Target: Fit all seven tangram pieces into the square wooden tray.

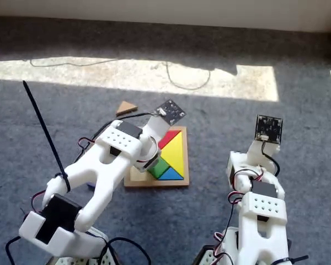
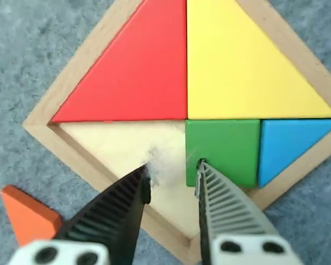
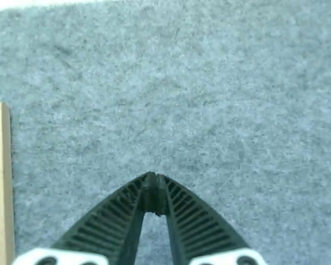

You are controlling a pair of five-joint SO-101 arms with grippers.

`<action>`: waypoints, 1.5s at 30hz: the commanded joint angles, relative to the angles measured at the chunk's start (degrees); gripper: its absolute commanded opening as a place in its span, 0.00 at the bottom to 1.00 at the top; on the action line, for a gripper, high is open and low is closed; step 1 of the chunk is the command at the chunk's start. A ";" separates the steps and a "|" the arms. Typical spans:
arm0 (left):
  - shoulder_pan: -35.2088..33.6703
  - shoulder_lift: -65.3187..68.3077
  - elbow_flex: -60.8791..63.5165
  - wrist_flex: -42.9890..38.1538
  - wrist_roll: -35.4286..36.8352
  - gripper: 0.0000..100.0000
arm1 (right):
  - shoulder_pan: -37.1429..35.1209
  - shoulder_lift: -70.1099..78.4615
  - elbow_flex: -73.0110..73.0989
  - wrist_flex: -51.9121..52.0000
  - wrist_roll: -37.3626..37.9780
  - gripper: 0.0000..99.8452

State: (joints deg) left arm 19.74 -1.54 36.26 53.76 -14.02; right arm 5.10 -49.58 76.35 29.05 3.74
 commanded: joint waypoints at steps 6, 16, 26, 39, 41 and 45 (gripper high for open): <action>5.32 2.24 -7.25 5.10 0.62 0.14 | 0.31 -1.10 -0.04 -1.27 -0.35 0.01; -2.42 -5.14 -19.12 19.96 3.34 0.15 | 0.31 -1.10 -0.04 -1.27 -0.35 0.01; -23.08 -15.16 -19.03 22.68 -7.38 0.30 | 0.31 -1.10 -0.04 -1.27 -0.35 0.01; -30.64 1.71 -23.60 15.21 -11.08 0.30 | 0.31 -1.10 -0.04 -1.27 -0.35 0.01; -29.67 4.53 -27.12 13.89 -8.62 0.30 | 0.31 -1.10 -0.04 -1.27 -0.35 0.01; -26.33 9.89 -35.12 13.27 -4.75 0.30 | 0.31 -1.10 -0.04 -1.36 -0.35 0.01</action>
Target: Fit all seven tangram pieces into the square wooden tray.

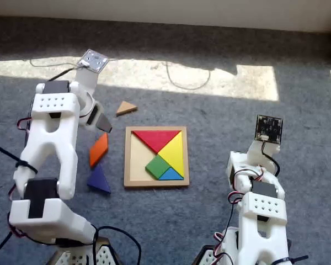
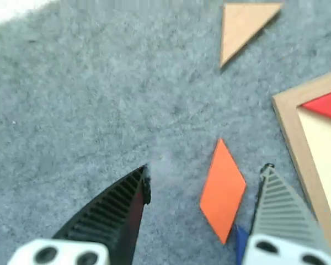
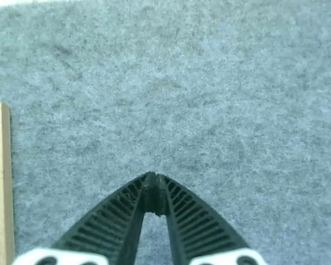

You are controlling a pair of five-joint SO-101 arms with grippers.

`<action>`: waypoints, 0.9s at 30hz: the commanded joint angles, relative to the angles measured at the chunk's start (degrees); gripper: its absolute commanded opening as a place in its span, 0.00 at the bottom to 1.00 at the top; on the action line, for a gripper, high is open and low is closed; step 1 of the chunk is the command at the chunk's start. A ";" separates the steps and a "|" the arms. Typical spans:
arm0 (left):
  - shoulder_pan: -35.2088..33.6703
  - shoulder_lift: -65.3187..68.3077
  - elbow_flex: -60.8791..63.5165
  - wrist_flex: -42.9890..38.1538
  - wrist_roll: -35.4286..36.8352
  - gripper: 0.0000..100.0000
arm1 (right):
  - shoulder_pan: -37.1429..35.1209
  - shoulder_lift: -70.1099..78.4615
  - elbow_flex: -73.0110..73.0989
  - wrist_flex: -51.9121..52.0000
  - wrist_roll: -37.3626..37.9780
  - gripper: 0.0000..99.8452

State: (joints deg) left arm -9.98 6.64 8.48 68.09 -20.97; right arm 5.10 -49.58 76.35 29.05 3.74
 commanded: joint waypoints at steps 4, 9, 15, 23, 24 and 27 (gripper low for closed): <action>6.55 8.66 -15.08 -1.05 2.55 0.30 | 0.31 -1.10 -0.04 -1.36 -0.35 0.01; 8.22 20.00 -26.15 -0.70 2.55 0.30 | 0.31 -1.10 -0.04 -1.36 -0.35 0.01; 9.89 31.43 -36.97 -0.62 2.55 0.30 | 0.22 -1.01 -0.04 -1.36 -0.35 0.01; 11.21 40.92 -44.97 -0.97 2.29 0.30 | 0.22 -1.01 -0.04 -1.45 -0.35 0.01; 11.12 42.07 -45.85 -1.05 2.29 0.30 | 0.22 -1.01 -0.04 -1.45 -0.35 0.01; 10.95 46.20 -49.01 -0.88 2.29 0.30 | 0.22 -1.01 -0.04 -1.45 -0.35 0.01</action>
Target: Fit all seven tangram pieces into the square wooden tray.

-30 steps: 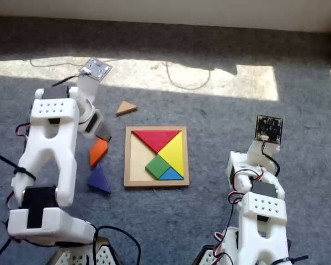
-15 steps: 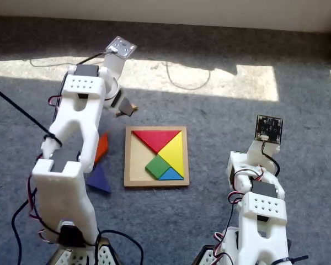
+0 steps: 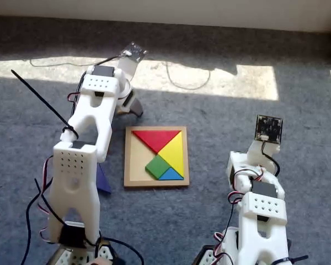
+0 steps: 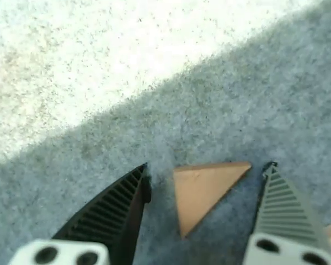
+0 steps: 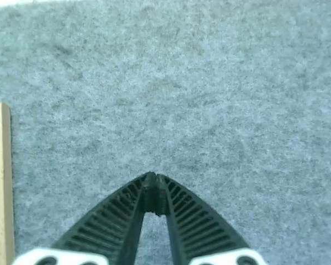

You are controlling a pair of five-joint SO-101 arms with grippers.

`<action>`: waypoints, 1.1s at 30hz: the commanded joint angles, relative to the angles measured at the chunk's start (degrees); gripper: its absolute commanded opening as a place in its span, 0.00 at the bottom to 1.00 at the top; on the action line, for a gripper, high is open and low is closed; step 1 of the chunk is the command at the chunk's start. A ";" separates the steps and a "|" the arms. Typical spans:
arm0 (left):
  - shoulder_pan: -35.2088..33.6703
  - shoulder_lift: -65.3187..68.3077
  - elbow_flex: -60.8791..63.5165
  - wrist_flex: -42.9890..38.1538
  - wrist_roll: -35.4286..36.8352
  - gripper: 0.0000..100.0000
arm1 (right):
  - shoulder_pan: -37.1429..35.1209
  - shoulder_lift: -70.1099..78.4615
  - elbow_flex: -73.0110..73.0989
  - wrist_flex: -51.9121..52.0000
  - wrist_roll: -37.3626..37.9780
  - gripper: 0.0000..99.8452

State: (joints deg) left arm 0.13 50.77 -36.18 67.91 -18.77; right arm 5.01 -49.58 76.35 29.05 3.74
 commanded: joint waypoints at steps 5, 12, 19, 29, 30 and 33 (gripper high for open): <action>0.84 7.87 -8.48 -0.44 0.09 0.30 | 0.31 -1.01 -0.04 -1.45 -0.35 0.01; 0.66 8.48 -11.56 4.92 0.00 0.20 | 0.31 -1.01 -0.04 -1.45 -0.35 0.01; 0.31 8.75 -19.74 19.25 0.00 0.18 | 0.31 -1.01 -0.04 -1.45 -0.35 0.01; -2.68 8.57 -27.12 30.95 0.00 0.18 | 0.31 -1.01 -0.04 -1.45 -0.35 0.01; -3.47 8.48 -27.56 30.95 0.00 0.18 | 0.31 -1.01 -0.04 -1.45 -0.35 0.01; -6.11 8.48 -27.82 31.56 0.00 0.18 | 0.31 -1.01 -0.04 -1.45 -0.35 0.01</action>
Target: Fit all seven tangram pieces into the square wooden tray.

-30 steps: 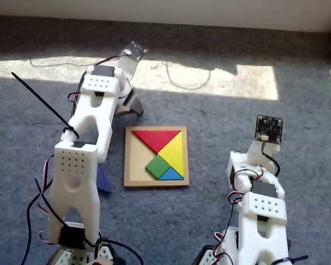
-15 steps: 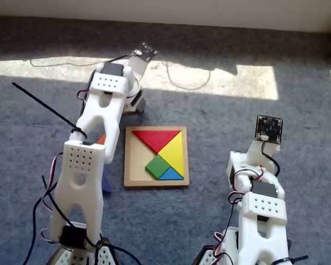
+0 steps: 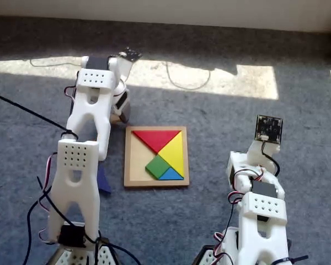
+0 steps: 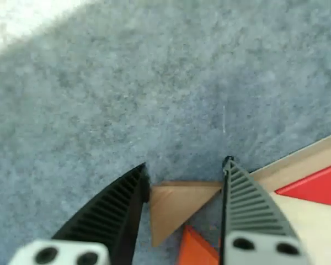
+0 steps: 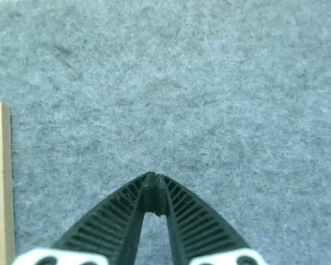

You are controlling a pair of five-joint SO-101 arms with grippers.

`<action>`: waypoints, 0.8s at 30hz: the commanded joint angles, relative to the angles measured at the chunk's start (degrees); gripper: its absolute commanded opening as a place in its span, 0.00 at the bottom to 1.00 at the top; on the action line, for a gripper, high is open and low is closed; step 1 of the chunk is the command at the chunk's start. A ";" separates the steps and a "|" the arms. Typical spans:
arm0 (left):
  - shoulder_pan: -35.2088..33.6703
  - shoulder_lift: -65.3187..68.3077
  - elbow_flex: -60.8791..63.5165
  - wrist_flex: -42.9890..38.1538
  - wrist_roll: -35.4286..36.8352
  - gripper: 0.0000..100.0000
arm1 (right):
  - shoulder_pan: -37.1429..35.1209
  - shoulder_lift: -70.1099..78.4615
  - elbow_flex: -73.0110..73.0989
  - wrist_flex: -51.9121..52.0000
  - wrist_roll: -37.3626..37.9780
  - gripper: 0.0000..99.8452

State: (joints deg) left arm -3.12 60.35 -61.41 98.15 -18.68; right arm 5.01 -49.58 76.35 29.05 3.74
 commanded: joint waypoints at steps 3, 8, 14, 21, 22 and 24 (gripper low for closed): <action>-4.53 -1.10 -2.42 2.55 -3.34 0.18 | 0.31 -1.01 -0.04 -1.45 -0.35 0.01; -7.87 -2.51 -2.15 2.81 -6.51 0.18 | 0.31 -1.01 -0.04 -1.45 -0.35 0.01; -8.66 -11.56 6.55 2.90 -14.33 0.18 | -0.92 -1.01 -0.04 -1.45 1.23 0.01; -4.09 -32.13 28.09 2.73 -19.96 0.18 | -1.36 -1.01 -0.04 -1.45 2.37 0.01; -2.86 -34.95 31.34 2.73 -20.66 0.18 | -1.36 -1.01 -0.04 -1.45 2.37 0.01; -0.04 -39.96 37.32 2.73 -21.63 0.18 | -1.36 -1.01 -0.04 -1.45 2.37 0.01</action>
State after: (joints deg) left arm -7.78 30.64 -30.73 100.53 -38.64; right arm 4.40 -49.58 76.35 29.05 5.41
